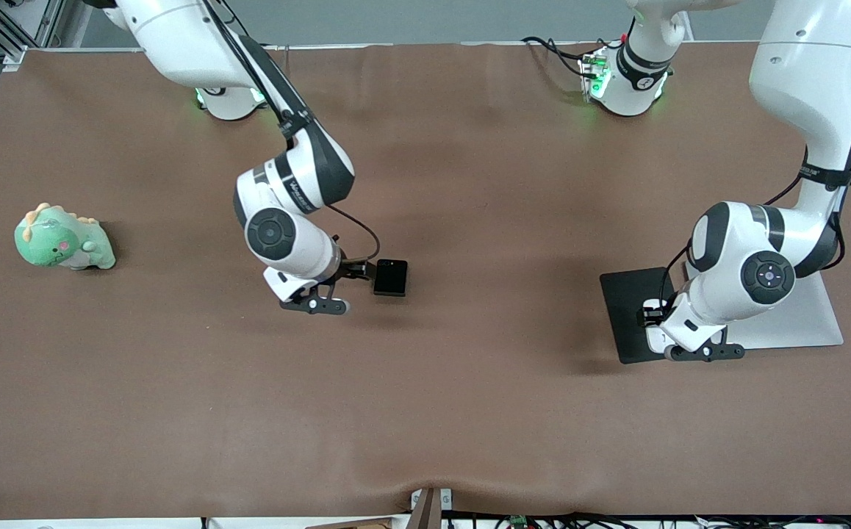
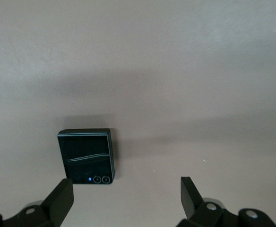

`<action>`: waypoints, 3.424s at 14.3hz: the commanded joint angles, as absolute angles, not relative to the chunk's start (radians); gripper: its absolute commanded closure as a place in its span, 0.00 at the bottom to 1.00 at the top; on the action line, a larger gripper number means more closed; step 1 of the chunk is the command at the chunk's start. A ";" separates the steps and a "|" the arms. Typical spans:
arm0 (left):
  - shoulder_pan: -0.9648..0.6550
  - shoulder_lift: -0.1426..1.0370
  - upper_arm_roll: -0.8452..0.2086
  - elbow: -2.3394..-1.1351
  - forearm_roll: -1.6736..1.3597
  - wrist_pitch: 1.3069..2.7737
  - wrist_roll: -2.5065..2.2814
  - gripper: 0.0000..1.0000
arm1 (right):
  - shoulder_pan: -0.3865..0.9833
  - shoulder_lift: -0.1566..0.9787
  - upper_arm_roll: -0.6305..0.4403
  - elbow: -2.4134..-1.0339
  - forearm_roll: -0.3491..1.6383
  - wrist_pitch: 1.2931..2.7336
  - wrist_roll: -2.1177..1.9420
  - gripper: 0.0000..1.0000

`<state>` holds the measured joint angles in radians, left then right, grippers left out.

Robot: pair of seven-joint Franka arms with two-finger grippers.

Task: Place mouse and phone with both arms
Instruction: 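Carry the mouse to the gray pad while the right gripper reaches the phone, then lower the mouse onto the pad while the right gripper grasps the phone, then release the mouse and raise the left gripper while the right gripper lifts the phone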

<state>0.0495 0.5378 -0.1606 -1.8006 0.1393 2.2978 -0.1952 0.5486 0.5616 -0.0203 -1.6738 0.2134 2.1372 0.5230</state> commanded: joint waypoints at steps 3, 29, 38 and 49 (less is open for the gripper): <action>0.080 0.571 -0.175 -1.847 0.158 2.381 -0.187 0.56 | 0.590 0.598 -0.023 -1.661 0.225 2.149 0.545 0.00; 0.092 0.354 -0.175 -1.662 0.144 2.071 -0.189 0.00 | 0.690 0.768 -0.023 -1.624 0.275 2.373 0.572 0.00; 0.101 0.163 -0.172 -1.531 0.078 1.734 -0.186 0.00 | 0.652 0.749 -0.026 -1.586 0.267 2.235 0.569 1.00; 0.095 0.040 -0.198 -1.546 0.032 1.586 -0.186 0.00 | 0.520 0.649 -0.139 -1.618 0.239 2.051 0.424 1.00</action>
<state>0.0874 0.0713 -0.1933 -1.5229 0.0665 1.6019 -0.1947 0.5278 0.7032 -0.1091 -1.5823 0.2532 2.1021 0.4791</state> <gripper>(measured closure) 0.000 0.198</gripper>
